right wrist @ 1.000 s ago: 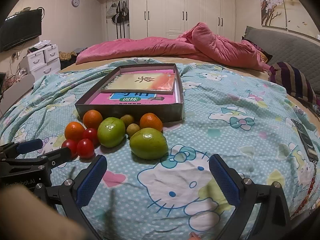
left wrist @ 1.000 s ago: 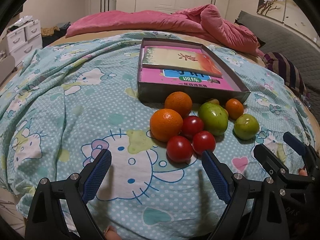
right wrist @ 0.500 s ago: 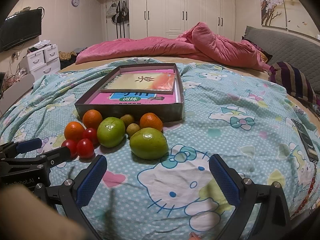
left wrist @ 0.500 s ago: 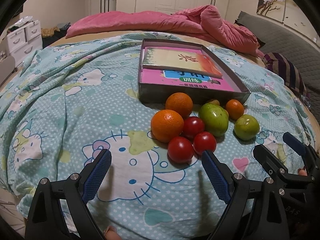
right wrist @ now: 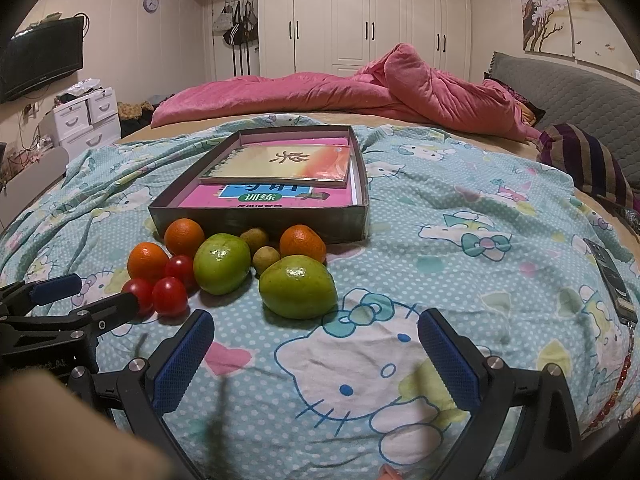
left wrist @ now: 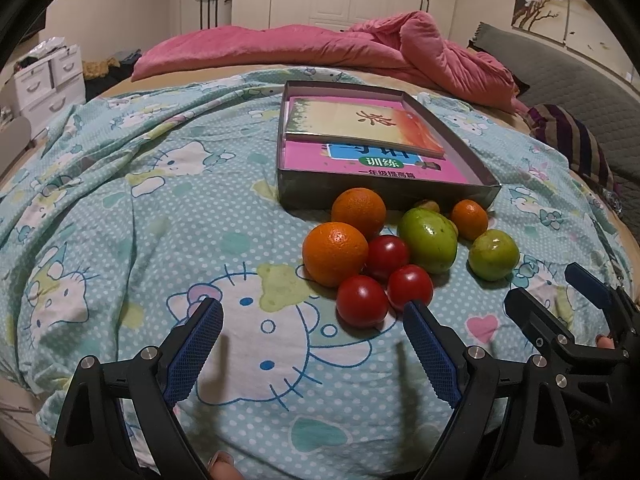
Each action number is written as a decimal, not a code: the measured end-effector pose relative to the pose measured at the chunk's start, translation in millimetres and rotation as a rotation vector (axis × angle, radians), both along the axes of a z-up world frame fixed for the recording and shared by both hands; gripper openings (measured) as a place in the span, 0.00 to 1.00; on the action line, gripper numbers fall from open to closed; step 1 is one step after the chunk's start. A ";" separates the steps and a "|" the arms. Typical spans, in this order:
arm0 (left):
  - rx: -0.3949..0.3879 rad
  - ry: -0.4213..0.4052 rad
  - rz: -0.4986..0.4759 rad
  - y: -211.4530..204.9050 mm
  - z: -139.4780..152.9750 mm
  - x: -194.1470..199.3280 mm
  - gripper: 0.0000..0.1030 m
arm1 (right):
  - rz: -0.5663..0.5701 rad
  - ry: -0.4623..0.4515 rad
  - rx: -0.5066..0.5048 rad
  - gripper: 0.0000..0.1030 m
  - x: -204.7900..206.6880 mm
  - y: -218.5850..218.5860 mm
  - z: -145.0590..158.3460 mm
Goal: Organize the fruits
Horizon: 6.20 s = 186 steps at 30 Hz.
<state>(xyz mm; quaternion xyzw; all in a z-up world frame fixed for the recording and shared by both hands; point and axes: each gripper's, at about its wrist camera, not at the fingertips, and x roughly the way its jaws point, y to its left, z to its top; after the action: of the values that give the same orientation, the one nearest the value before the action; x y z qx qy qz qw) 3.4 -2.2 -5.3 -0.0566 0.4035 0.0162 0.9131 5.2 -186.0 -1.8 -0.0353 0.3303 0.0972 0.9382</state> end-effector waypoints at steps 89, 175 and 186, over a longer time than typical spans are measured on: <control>-0.060 0.081 -0.094 10.2 1.9 152.9 0.30 | 0.088 0.086 0.045 0.49 154.2 24.1 1.4; -0.118 0.020 -0.087 37.0 3.8 42.1 0.66 | 0.049 0.049 0.028 0.75 68.5 -3.9 -8.7; -0.076 0.052 -0.152 20.4 -5.5 41.0 0.59 | 0.039 0.069 0.030 0.75 70.0 -9.8 -14.3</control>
<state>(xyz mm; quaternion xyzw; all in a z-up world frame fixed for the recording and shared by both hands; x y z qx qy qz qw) 44.3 18.2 -10.8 -0.0600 0.4306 -0.0668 0.8981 75.2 -195.8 -16.1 -0.0242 0.3604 0.1214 0.9245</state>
